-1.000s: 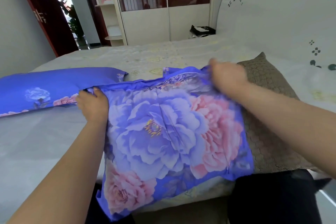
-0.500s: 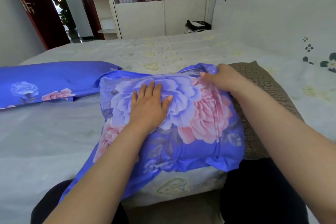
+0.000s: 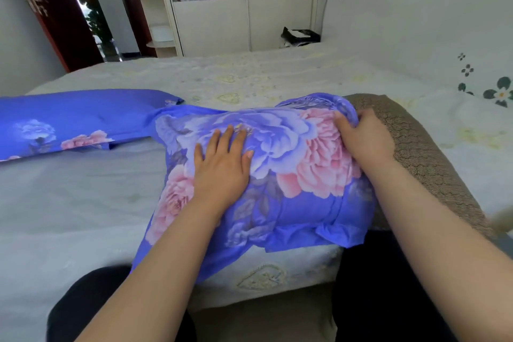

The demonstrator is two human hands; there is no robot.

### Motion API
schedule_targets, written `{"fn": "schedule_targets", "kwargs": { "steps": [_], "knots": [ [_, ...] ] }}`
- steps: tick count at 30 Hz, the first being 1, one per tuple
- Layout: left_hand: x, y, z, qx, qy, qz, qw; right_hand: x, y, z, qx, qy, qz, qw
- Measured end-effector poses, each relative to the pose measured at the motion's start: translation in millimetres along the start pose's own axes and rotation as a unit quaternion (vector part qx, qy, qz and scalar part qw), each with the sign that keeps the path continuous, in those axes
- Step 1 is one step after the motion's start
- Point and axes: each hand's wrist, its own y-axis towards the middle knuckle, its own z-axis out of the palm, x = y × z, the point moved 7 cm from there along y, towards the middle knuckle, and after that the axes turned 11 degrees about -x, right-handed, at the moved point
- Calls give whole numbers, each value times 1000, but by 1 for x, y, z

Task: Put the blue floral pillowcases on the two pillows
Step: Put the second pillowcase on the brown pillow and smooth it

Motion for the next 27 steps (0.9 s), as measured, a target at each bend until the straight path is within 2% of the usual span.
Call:
{"fn": "schedule_targets", "kwargs": {
  "steps": [4,6,8,10,13,15,17,19,21,23,25,26,27],
  "knots": [
    [3,2,2,-14,-18,-17,1000,0,-66,-4,-20,44,14,999],
    [4,5,2,-19,-25,-24,999,0,-112,4,-22,47,-26,998],
    [11,5,4,-28,-28,-28,999,-12,-137,8,10,31,-60,998],
    [17,3,5,-46,-30,-22,998,-35,-127,-4,1,9,-52,999],
    [18,-1,10,-47,-44,-6,998,-63,-94,-27,-68,-27,-9,997],
    [20,-2,10,-42,-39,-16,998,-62,-89,-21,-70,-8,17,997],
    [22,-7,-2,-73,-28,-24,997,-57,-95,-13,-75,28,45,996],
    [15,-24,-20,-139,-30,7,990,-59,-108,-9,-80,62,70,992],
    [4,-56,-29,-193,-41,51,979,-63,-128,0,-37,79,84,993],
    [1,-87,-27,-215,-62,64,973,-57,-152,16,49,73,27,996],
    [4,-110,-15,-204,-52,75,975,-50,-176,35,127,-34,-110,985],
    [6,-119,-7,-182,-28,83,979,-52,-182,41,118,-102,-179,971],
    [8,-126,0,-155,7,90,984,-52,-183,41,77,-132,-222,963]
  ]
}}
